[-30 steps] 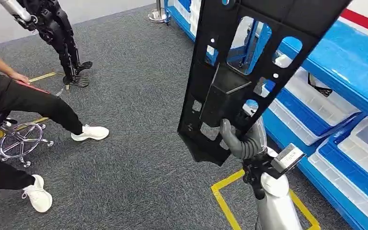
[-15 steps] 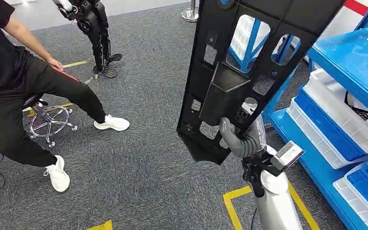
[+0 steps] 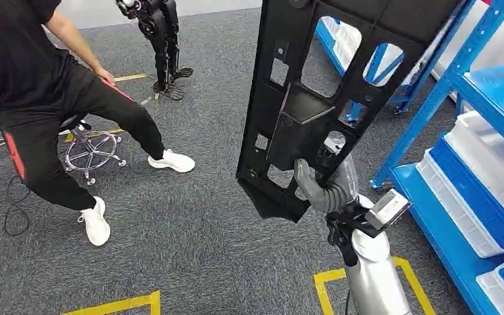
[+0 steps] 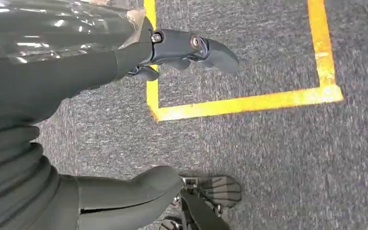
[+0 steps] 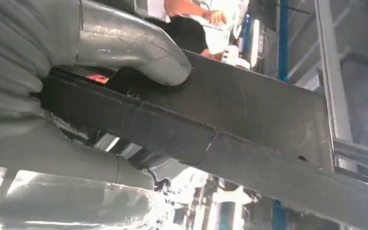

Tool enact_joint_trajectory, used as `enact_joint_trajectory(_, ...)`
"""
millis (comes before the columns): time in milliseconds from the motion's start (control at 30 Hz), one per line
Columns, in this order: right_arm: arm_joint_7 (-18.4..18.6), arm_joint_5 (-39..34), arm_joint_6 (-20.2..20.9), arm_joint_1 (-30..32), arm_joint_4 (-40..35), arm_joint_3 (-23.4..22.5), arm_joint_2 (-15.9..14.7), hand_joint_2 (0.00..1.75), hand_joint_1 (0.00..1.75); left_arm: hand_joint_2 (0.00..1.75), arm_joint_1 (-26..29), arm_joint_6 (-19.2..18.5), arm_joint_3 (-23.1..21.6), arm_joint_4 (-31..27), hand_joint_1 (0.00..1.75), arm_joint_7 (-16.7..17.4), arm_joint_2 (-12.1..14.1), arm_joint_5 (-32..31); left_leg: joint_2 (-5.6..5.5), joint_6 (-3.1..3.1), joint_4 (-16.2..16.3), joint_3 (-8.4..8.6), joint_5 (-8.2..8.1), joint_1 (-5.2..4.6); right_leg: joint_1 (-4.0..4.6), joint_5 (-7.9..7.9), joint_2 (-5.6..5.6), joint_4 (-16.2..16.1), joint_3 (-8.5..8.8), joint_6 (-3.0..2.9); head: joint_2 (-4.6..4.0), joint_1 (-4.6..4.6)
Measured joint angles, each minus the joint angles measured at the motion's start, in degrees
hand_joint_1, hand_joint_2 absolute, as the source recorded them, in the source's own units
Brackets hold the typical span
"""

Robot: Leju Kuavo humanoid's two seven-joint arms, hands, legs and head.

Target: Take the parts from the cabinet and place them on the table.

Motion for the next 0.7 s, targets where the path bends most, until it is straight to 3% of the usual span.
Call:
enact_joint_trajectory(33, 0.0, 0.0, 0.0, -0.1, 0.0, 0.2, 0.0, 1.75, 1.75, 1.75, 0.1, 0.0, 0.1, 0.0, 0.00, 0.0, 0.0, 0.0, -0.68, 0.35, -1.0, 0.72, 0.52, 0.15, 0.33, -0.14, -0.20, -0.1, 0.34, 0.24, 0.00, 0.00)
enact_joint_trajectory(67, 0.1, 0.0, 0.0, -0.3, 0.2, 0.2, 0.0, 1.75, 1.75, 1.75, 0.2, 0.0, 0.2, 0.0, 0.00, 0.0, -0.2, 0.0, -1.11, 0.30, -1.9, 1.45, 1.11, 0.64, 0.08, -0.64, 2.29, 1.1, -0.32, 0.36, 0.00, 0.15)
enact_joint_trajectory(100, 0.1, 0.0, 0.0, -0.4, 0.2, 0.3, -0.1, 1.75, 1.75, 1.75, 0.0, 0.0, 0.2, 0.0, 0.00, -0.1, -0.2, 0.1, -1.70, 0.76, -2.1, 1.60, 1.34, 0.83, -0.03, -2.26, 4.52, 4.2, -1.58, 0.03, 0.00, -0.13)
enact_joint_trajectory(133, 0.1, 0.0, 0.0, -0.4, 0.2, 0.3, -0.1, 1.75, 1.75, 1.75, -0.1, 0.0, 0.3, 0.0, 0.00, -0.1, -0.2, 0.1, -2.32, 0.81, -2.1, 1.58, 1.35, 0.89, -0.07, -3.96, 5.37, 8.4, -3.59, -0.25, 0.00, 0.24)
enact_joint_trajectory(200, 0.2, 0.0, 0.0, -0.3, 0.6, 0.3, -0.4, 1.75, 1.75, 1.75, -0.2, 0.0, 0.3, 0.0, 0.00, -0.1, -0.2, 0.2, -3.94, 0.81, -2.1, 1.53, 1.34, 0.92, -0.42, -6.72, 5.78, 17.0, -8.24, -0.14, 0.00, 0.33)
enact_joint_trajectory(233, 0.2, 0.0, 0.0, -0.2, 0.7, 0.3, -0.5, 1.75, 1.75, 1.75, -0.2, 0.0, 0.3, 0.0, 0.00, -0.1, -0.3, 0.2, -4.67, 0.79, -2.1, 1.57, 1.33, 0.98, -0.59, -6.56, 5.80, 18.2, -9.17, 0.30, 0.00, 0.33)
enact_joint_trajectory(267, 0.2, 0.0, 0.0, -0.3, 0.7, 0.3, -0.6, 1.75, 1.75, 1.75, -0.1, -0.2, 0.3, 0.0, 0.00, 0.0, -0.3, 0.2, -5.45, 0.68, -2.0, 1.65, 1.27, 1.12, -0.81, -5.34, 5.80, 16.5, -8.71, 1.07, 0.00, 0.35)
enact_joint_trajectory(333, 0.2, 0.0, 0.0, -0.5, 0.7, 0.3, -0.7, 1.75, 1.75, 1.75, 0.0, -0.4, 0.3, 0.0, 0.00, 0.1, -0.5, 0.2, -6.98, 0.07, -1.4, 1.71, 0.89, 1.64, -1.46, -0.63, 6.31, 6.6, -4.40, 2.97, 0.00, 0.35)
enact_joint_trajectory(367, 0.2, 0.0, 0.0, -0.7, 0.7, 0.3, -0.7, 1.75, 1.75, 1.75, 0.0, -0.5, 0.3, 0.0, 0.00, 0.2, -0.5, 0.2, -7.69, -0.52, -0.7, 1.43, 0.49, 1.82, -2.08, 1.21, 8.03, 1.7, -2.13, 3.74, 0.00, 0.41)
enact_joint_trajectory(400, 0.1, 0.0, 0.0, -0.9, 0.7, 0.3, -0.7, 1.75, 1.75, 1.75, 0.0, -0.5, 0.3, 0.0, 0.00, 0.3, -0.3, 0.2, -8.23, -1.16, 0.1, 0.96, 0.04, 1.43, -1.61, 0.77, 8.56, 1.3, -1.99, 3.13, 0.00, 0.48)
enact_joint_trajectory(433, 0.0, 0.0, 0.0, -1.1, 0.4, 0.3, -0.7, 1.75, 1.75, 1.75, 0.0, -0.5, 0.3, 0.0, 0.00, 0.3, -0.3, 0.2, -8.55, -1.37, 0.3, 0.71, -0.05, 1.63, -1.77, 0.92, 7.95, 1.3, -1.69, 2.22, 0.00, 0.48)
enact_joint_trajectory(500, 0.2, 0.5, -0.2, -1.4, 0.1, 0.3, -0.7, 1.75, 1.75, 1.75, 0.5, -0.5, 0.3, 0.0, 0.00, 0.3, -0.3, 0.0, -8.95, -1.74, -0.1, 0.51, 0.24, 1.88, -1.18, 1.05, 7.45, 1.4, -1.78, 1.39, 0.00, 0.46)
enact_joint_trajectory(533, 0.2, 0.6, -0.3, -1.8, 0.0, 0.4, -0.7, 1.75, 1.75, 1.75, 0.6, -0.5, 0.4, 0.0, 0.00, 0.4, -0.3, -0.1, -9.21, -1.85, 0.1, 0.46, 0.11, 2.04, -1.73, 1.20, 7.06, 1.2, -1.75, 0.98, 0.00, 0.44)
enact_joint_trajectory(567, 0.4, 0.9, -0.5, -2.2, -0.3, 0.5, -0.7, 1.75, 1.75, 1.75, 0.7, -0.5, 0.4, 0.0, 0.00, 0.5, -0.3, -0.3, -7.52, -2.07, 0.9, 0.34, -0.47, 1.98, -1.59, 1.22, 6.73, 1.2, -1.63, 0.80, 0.00, 0.44)
enact_joint_trajectory(600, 0.5, 1.0, -0.5, -2.4, -0.5, 0.5, -0.7, 1.75, 1.75, 1.75, 0.6, -0.4, 0.4, 0.0, 0.00, 0.5, -0.3, -0.3, -5.49, -2.31, 2.5, -0.41, -1.60, 1.88, -1.55, 1.21, 6.44, 1.1, -1.57, 0.25, 0.00, 0.00)
enact_joint_trajectory(633, 0.6, 1.0, -0.6, -2.7, -0.8, 0.5, -0.7, 1.75, 1.75, 1.75, 0.4, -0.4, 0.4, 0.0, 0.00, 0.6, -0.3, -0.4, -3.67, -2.66, 7.1, -2.76, -4.15, 2.01, -1.32, 1.12, 5.87, 1.1, -1.59, 0.00, 0.00, -0.13)
enact_joint_trajectory(700, 0.8, 1.1, -0.7, -2.9, -0.9, 0.5, -0.7, 1.75, 1.75, 1.75, 0.3, -0.4, 0.4, 0.0, 0.00, 0.7, -0.3, -0.4, -2.74, -2.83, 15.7, -7.22, -7.76, 2.14, -0.92, 0.98, 4.79, 1.1, -1.66, -0.20, 0.00, -0.13)
